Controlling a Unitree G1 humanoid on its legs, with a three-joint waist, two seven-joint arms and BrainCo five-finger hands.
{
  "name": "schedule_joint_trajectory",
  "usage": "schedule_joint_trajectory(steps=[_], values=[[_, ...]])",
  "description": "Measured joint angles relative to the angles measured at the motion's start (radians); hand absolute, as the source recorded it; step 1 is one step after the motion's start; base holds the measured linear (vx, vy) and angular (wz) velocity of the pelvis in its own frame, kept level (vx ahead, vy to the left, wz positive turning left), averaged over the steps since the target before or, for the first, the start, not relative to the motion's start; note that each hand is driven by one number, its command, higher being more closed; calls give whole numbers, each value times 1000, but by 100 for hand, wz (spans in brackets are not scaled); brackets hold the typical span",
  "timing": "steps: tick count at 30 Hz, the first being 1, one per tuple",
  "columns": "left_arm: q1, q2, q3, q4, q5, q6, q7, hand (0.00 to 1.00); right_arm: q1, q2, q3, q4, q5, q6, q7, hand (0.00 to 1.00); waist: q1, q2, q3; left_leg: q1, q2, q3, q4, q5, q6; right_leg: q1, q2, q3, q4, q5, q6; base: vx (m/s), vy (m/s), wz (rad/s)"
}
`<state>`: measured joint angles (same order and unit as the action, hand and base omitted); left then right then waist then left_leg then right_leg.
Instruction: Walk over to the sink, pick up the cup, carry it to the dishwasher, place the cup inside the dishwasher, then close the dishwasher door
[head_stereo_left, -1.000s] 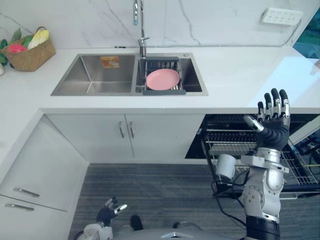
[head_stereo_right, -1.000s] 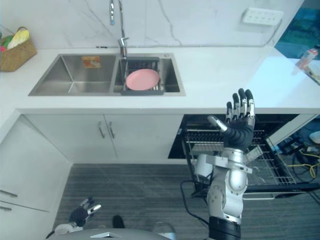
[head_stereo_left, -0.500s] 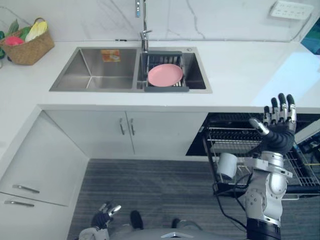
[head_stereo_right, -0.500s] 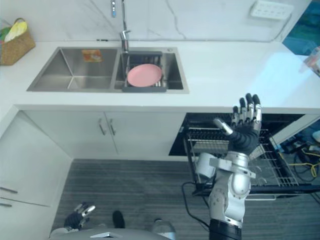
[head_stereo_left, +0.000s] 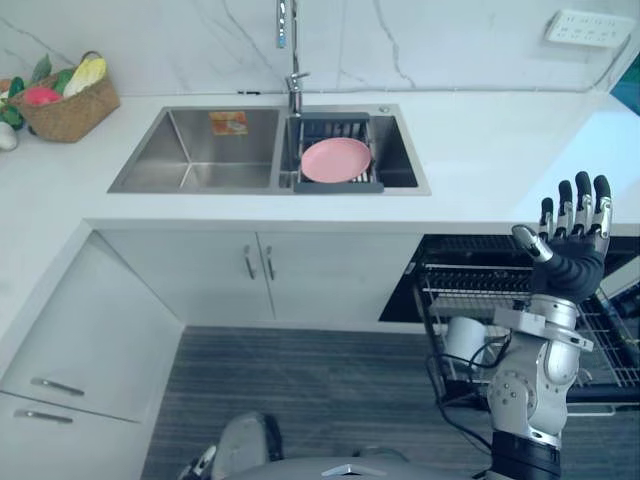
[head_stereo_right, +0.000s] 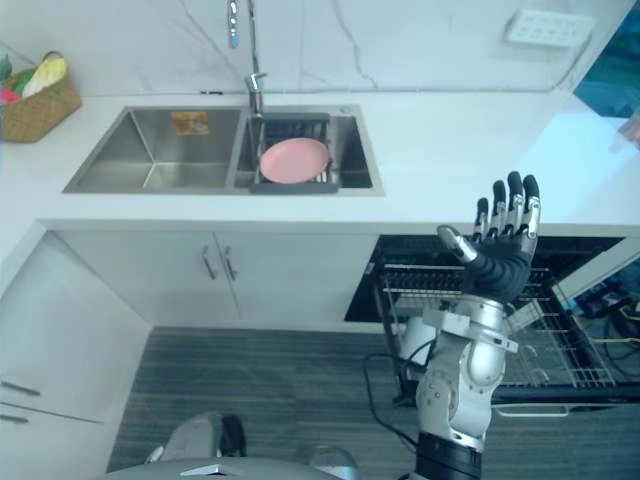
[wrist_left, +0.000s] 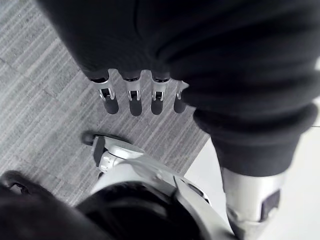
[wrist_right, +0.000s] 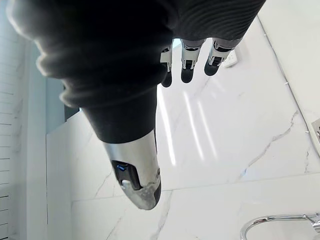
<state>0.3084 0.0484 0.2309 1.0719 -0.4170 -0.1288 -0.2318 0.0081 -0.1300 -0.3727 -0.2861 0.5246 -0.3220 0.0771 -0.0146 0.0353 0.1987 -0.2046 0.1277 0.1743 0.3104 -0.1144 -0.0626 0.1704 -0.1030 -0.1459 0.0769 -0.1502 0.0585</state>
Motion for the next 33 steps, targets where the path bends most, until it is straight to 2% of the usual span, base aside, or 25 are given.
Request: schedule_joint_trajectory(steps=[1, 2, 3, 4, 5, 8, 9, 12, 13, 14, 16, 18, 19, 20, 21, 22, 23, 24, 27, 30, 33], values=[[12, -5, 6, 3, 7, 0, 1, 0, -3, 0, 2, 0, 0, 0, 0, 0, 1, 5, 3, 18, 6, -3, -30, 28, -13, 13, 0, 16, -17, -3, 4, 157, 267, -63], [22, -22, 11, 20, 8, -4, 3, 0, -6, 1, 3, 0, 0, -1, 1, 0, 12, 13, 4, 48, -12, 16, -46, 52, -9, 38, 4, 68, -17, -4, 23, 246, 217, -46], [23, -17, 10, 18, 8, -12, 6, 0, -13, -1, 11, -1, 0, -1, 3, 0, 11, -8, 9, 37, -31, 21, -3, 29, 16, 24, -3, 101, 43, -29, 17, 266, 181, -36], [20, -11, 10, 18, 7, -13, 7, 0, -19, -5, 9, -1, 0, -1, 5, 0, 11, -17, 8, 24, -40, 23, 29, 17, 34, 18, -15, 103, 53, -59, 19, 252, 132, -19], [13, -8, 10, 17, 6, -10, 9, 0, -37, -8, 7, -1, 0, -2, 5, 0, 9, -17, 9, -6, -43, 24, 110, -16, 70, 13, -26, 110, 71, -86, 45, 198, 176, -11], [5, -7, 25, 18, 9, -8, 12, 0, -39, -4, 8, -1, 1, -2, 10, 0, 17, -44, -5, -10, -78, 63, 196, -113, 93, 20, -77, 134, 116, -133, 70, 259, 244, -16], [3, -7, 28, 19, 10, -8, 12, 0, -39, -4, 6, -1, 1, -1, 10, 0, 16, -48, -10, -9, -86, 68, 201, -127, 101, 17, -86, 137, 133, -133, 74, 272, 190, -10], [-7, 15, 32, 19, 31, -4, 11, 0, -38, 1, 6, -1, 0, 4, 6, 0, 14, -70, -30, 44, -129, 85, 138, -148, 126, -143, -132, 137, 473, -113, 80, 273, 149, -3], [-13, 25, 31, 16, 31, -4, 10, 0, -40, 3, 9, -1, 0, 5, 5, 0, 19, -85, -28, 101, -148, 94, 90, -149, 135, -233, -169, 127, 665, -47, 60, 308, 91, -17], [-17, 30, 26, 5, 33, -3, 10, 0, -43, 3, 12, 1, -1, 6, 5, 0, 19, -90, -28, 163, -158, 101, 46, -145, 152, -293, -199, 97, 815, -24, 8, 312, 74, -16], [-16, 34, -2, -17, 30, -1, 12, 0, -55, 2, 26, 11, -2, 5, 4, 0, 13, -76, -29, 253, -147, 106, -22, -134, 137, -347, -205, -4, 874, -63, -40, 359, 53, -15], [-26, 33, -8, -42, 28, 2, 17, 0, -70, -1, 52, 36, -1, 1, 1, 0, 10, -65, -32, 309, -119, 116, -81, -126, 123, -397, -176, -125, 777, -103, -38, 361, 10, -18], [-54, 33, -8, -52, 28, 2, 20, 0, -73, -1, 61, 37, -1, 1, 1, 0, 11, -63, -31, 332, -98, 121, -106, -120, 113, -419, -147, -209, 660, -105, -40, 338, -67, -12], [-73, 37, -15, -65, 28, 2, 22, 0, -77, -3, 68, 37, -1, -3, -2, 0, 11, -62, -28, 349, -79, 125, -121, -119, 101, -433, -120, -271, 518, -77, -46, 405, -89, -11], [-77, 41, -24, -72, 28, 2, 22, 0, -79, -3, 73, 37, -1, -5, -3, 0, 10, -64, -28, 360, -74, 127, -121, -121, 93, -434, -106, -281, 445, -44, -48, 269, -87, -10], [-76, 53, -38, -76, 29, 2, 22, 0, -80, -4, 80, 37, -1, -10, -6, 0, 9, -79, -34, 381, -71, 129, -115, -129, 72, -422, -87, -277, 338, 40, -62, 304, -121, -9], [-70, 70, -39, -79, 30, 2, 21, 0, -80, -5, 88, 36, -2, -16, -10, 0, 7, -102, -40, 407, -82, 126, -104, -148, 40, -407, -81, -269, 259, 199, -108, 458, -190, -31], [-69, 66, -37, -71, 42, 4, 30, 0, -85, -26, 97, 38, -6, -16, -11, 0, 17, -85, -50, 430, -56, 126, -64, -191, 6, -382, -52, -242, 255, 206, -114, 435, -197, -36], [-73, 31, -45, -73, 70, 3, 29, 0, -96, -50, 92, 30, -20, -14, -16, 0, 2, -40, -56, 419, -10, 93, -65, -196, 0, -374, 8, -201, 215, 207, -115, 217, -116, -15], [-84, 33, -42, -71, 96, 6, 29, 0, -102, -52, 80, 30, -22, 2, -25, 0, -2, -35, -50, 427, 13, 54, -87, -191, -8, -324, 45, -216, 131, 216, -103, 96, -87, 22], [-82, 28, -40, -66, 119, 3, 29, 0, -125, -55, 79, 28, -23, 20, -22, 0, 14, -24, -47, 448, 32, 47, -90, -191, -8, -241, 85, -220, 7, 272, -93, -49, -26, 17]])
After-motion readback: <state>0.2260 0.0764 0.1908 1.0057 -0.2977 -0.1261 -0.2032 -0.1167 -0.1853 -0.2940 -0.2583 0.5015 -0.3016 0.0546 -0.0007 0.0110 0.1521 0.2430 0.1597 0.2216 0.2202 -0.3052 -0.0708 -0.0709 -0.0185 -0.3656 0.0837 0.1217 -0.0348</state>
